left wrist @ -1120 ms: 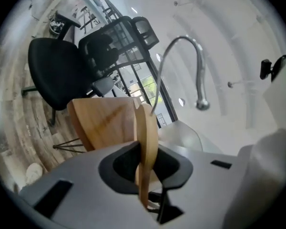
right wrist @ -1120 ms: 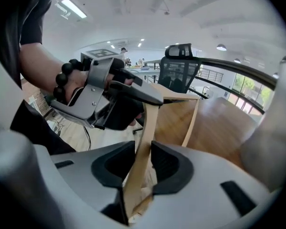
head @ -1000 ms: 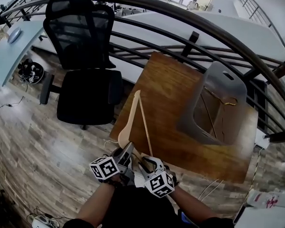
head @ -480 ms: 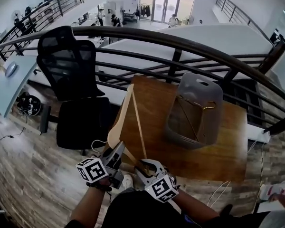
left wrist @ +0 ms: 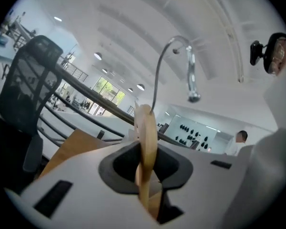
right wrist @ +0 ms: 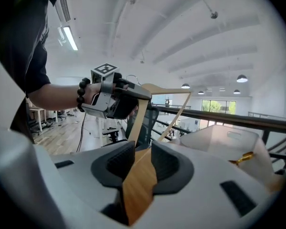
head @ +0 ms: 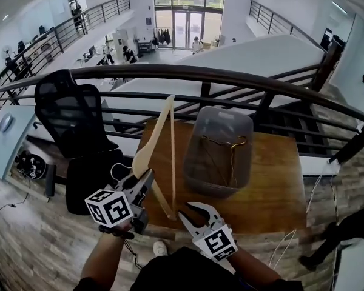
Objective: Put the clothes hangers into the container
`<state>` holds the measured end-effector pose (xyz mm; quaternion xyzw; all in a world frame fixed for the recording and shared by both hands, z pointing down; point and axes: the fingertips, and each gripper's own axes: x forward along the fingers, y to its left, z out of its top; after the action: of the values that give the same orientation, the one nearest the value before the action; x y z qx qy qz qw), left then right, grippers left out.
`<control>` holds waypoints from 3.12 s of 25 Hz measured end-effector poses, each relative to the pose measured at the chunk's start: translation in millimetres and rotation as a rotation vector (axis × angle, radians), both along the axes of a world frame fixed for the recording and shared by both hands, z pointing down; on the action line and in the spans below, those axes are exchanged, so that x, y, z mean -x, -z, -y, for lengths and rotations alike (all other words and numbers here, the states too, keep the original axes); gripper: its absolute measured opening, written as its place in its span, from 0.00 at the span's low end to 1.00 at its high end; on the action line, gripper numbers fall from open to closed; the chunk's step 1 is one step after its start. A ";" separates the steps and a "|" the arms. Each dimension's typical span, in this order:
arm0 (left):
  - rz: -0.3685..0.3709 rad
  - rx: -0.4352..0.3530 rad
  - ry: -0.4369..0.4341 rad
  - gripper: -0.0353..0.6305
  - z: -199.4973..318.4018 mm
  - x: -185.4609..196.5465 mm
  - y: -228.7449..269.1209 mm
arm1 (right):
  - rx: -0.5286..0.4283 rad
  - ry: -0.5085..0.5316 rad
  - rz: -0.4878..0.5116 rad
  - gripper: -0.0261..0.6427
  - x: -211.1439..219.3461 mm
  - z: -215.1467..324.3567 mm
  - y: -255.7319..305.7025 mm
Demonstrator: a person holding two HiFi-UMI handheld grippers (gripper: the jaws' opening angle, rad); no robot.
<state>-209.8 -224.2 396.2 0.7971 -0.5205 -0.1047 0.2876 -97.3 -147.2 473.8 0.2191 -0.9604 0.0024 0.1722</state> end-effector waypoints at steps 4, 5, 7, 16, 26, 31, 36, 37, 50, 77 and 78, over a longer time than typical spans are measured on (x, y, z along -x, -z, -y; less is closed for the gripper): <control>0.032 -0.068 -0.031 0.15 24.3 -26.9 35.7 | 0.009 -0.059 0.034 0.18 -30.9 11.4 5.4; 0.040 -0.081 -0.035 0.15 29.5 -33.5 42.6 | 0.011 -0.069 0.042 0.18 -37.5 12.9 6.2; 0.057 -0.100 -0.038 0.14 39.5 -47.0 54.7 | 0.003 -0.087 0.053 0.17 -51.1 15.5 9.3; 0.174 0.007 -0.096 0.15 79.6 -113.8 52.1 | -0.014 -0.174 0.093 0.16 -122.0 18.0 17.1; 0.966 0.045 -0.100 0.14 116.1 -144.4 28.0 | 0.021 -0.258 0.093 0.15 -211.6 4.9 8.1; 1.107 0.104 -0.177 0.14 113.2 -178.8 -9.8 | 0.033 -0.276 0.090 0.14 -233.6 -0.5 3.7; 1.294 0.127 -0.224 0.14 129.5 -194.2 -38.5 | 0.046 -0.309 0.090 0.14 -236.7 2.9 -1.2; 1.321 0.132 -0.232 0.14 135.5 -196.4 -42.8 | 0.049 -0.317 0.087 0.13 -237.3 4.8 -2.4; 1.454 0.174 -0.348 0.14 204.4 -217.0 -105.1 | 0.058 -0.503 0.032 0.13 -261.5 28.3 -5.4; 1.133 0.041 -0.542 0.47 168.5 -249.8 -102.0 | 0.025 -0.495 0.017 0.13 -235.3 73.8 -0.5; 1.100 0.028 -0.532 0.47 166.6 -249.6 -95.8 | 0.016 -0.490 0.016 0.13 -234.4 75.5 1.7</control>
<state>39.9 -390.7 492.0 0.8332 -0.3769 0.4046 0.0034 137.1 -222.7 472.2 0.4442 -0.8798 0.0533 0.1604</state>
